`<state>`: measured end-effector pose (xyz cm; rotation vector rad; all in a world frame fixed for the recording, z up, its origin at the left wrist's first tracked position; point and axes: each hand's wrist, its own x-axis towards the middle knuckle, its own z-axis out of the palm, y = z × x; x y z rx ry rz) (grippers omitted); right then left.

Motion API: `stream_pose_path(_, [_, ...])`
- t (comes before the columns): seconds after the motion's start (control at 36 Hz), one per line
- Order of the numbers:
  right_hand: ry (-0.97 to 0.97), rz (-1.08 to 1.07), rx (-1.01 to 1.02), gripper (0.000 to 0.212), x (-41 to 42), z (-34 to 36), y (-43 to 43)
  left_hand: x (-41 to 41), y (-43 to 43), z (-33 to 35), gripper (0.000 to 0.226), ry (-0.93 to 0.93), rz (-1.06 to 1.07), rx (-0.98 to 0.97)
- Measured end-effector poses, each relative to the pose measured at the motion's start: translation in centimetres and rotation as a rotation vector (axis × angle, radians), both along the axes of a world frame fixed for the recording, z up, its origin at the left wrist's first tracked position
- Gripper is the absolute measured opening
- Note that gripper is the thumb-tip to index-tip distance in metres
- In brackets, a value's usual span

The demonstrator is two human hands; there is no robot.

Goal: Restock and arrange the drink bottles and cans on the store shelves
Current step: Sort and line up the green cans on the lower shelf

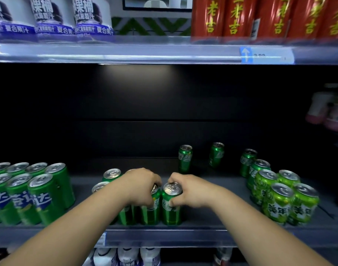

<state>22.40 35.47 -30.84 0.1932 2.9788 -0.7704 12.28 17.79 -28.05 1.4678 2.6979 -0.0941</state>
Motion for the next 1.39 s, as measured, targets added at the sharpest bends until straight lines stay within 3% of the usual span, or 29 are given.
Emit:
stream_pose_path(0.17, [-0.053,0.044,-0.006,0.089,1.4,0.5,1.4,-0.1,0.7,0.6,0.053,-0.093,0.056,0.015])
stream_pose_path(0.22, [-0.051,0.031,0.012,0.094,1.9,0.9,2.3,0.0,1.3,0.7,0.050,-0.079,0.040,0.053])
stream_pose_path(0.47, [-0.007,-0.017,0.133,0.079,4.0,3.2,8.9,1.8,5.7,1.6,0.049,-0.011,0.018,0.212])
stream_pose_path(0.86, [-0.021,-0.190,0.136,0.075,1.7,4.0,16.9,-1.6,12.6,1.0,0.045,0.015,-0.041,0.105])
stream_pose_path(1.0, [-0.054,-0.272,0.130,0.079,-0.8,3.7,19.8,-5.2,15.6,0.6,0.054,0.037,-0.049,0.095])
stream_pose_path(1.08, [-0.047,-0.319,0.131,0.081,-2.6,3.5,21.6,-7.6,17.3,0.5,0.070,-0.056,-0.014,0.078])
stream_pose_path(1.22, [0.017,-0.379,0.109,0.056,-5.4,3.0,24.2,-11.4,19.8,-0.1,0.070,-0.099,-0.036,0.106])
stream_pose_path(1.39, [0.008,-0.403,0.124,0.098,-8.6,1.1,26.1,-13.5,22.8,-0.4,0.091,-0.086,-0.092,-0.008])
